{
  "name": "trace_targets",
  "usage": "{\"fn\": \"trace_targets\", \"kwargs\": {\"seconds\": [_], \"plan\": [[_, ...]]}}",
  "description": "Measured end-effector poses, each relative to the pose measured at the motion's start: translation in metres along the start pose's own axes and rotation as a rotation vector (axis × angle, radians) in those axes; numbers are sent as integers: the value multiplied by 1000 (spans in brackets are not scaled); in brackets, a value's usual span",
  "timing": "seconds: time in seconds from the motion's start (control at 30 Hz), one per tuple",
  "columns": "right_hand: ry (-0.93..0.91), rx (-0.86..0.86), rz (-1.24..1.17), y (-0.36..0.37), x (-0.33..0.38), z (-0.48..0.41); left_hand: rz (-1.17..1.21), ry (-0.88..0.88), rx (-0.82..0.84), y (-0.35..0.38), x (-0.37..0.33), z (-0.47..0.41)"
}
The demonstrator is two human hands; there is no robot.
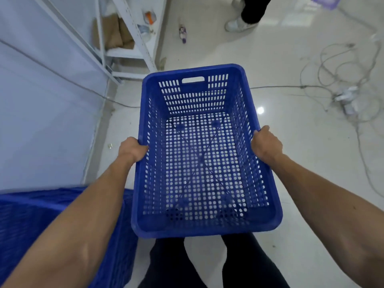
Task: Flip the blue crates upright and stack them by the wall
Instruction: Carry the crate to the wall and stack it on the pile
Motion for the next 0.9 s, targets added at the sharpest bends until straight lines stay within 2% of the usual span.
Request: {"fn": "trace_targets", "kwargs": {"seconds": [0.13,0.4,0.63,0.9], "plan": [[-50,-107,-88,-53,8,33,60,0,-93,-37,3,61],[-195,-95,5,-110,48,76,100,-58,-206,-83,50,162],[-406,-110,111,-136,135,116,205,-126,-317,-123,131,229],[-590,-131,121,-158,257,196,408,-158,-558,-202,249,324]]}}
Point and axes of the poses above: each hand's wrist, its own z-axis away from the middle knuckle, its own y-axis out of the palm, x = y × z, the point moved 10 cm from there along -z, towards the middle knuckle, and after that the axes turned 8 degrees about -y, right-handed, at the moved point
